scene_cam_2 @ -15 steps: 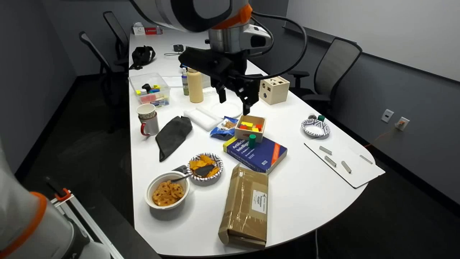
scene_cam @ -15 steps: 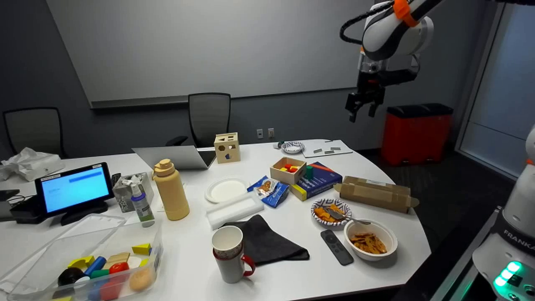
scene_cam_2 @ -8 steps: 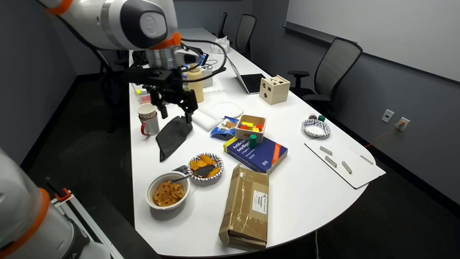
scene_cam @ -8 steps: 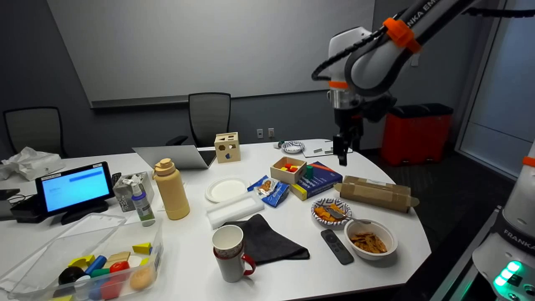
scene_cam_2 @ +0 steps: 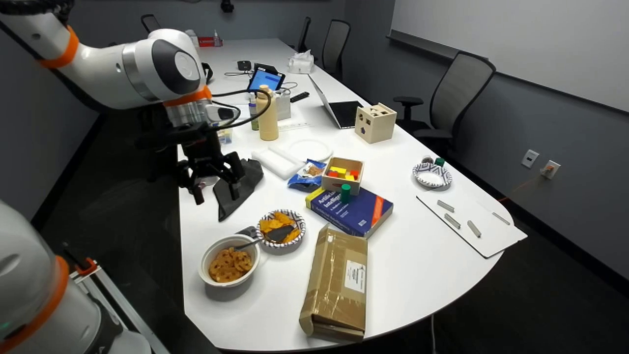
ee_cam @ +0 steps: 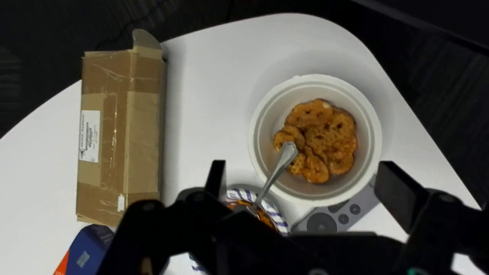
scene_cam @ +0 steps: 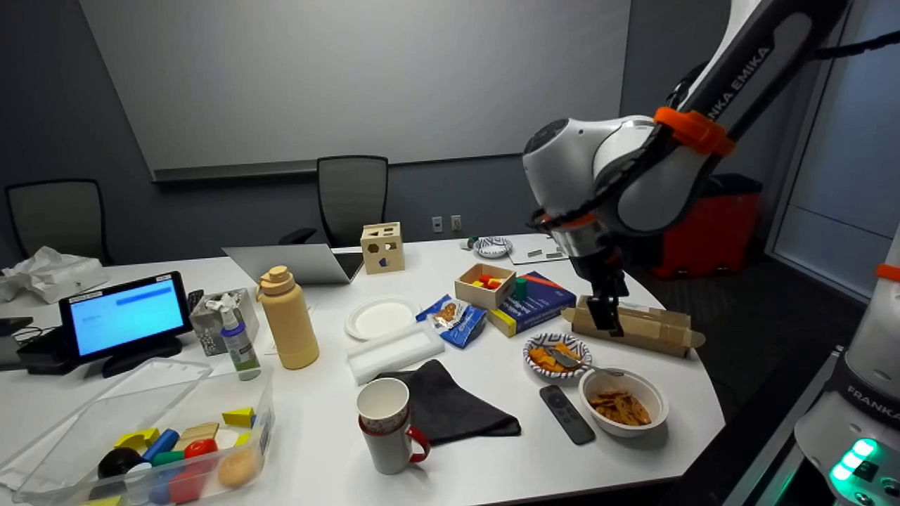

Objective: Pick up the spatula and scoop some chips from the white and purple bowl

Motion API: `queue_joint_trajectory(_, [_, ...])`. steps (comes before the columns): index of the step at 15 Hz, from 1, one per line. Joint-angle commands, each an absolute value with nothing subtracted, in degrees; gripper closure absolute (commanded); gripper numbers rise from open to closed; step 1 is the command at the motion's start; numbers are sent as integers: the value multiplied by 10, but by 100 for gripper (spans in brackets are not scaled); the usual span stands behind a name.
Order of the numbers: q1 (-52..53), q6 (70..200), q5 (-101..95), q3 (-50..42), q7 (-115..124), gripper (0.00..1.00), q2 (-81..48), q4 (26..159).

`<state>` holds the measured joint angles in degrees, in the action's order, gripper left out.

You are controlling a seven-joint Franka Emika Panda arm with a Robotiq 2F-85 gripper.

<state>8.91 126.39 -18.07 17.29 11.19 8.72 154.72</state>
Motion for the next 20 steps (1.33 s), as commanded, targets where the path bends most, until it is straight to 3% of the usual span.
queue_joint_trajectory(1, [96, 1226, -274, 177, 163, 0, 66, 1555])
queue_joint_trajectory(5, [103, 1201, -340, 172, 201, 0, 47, 1564])
queue_joint_trajectory(20, [127, 1369, -527, 101, 379, 0, -154, 1543])
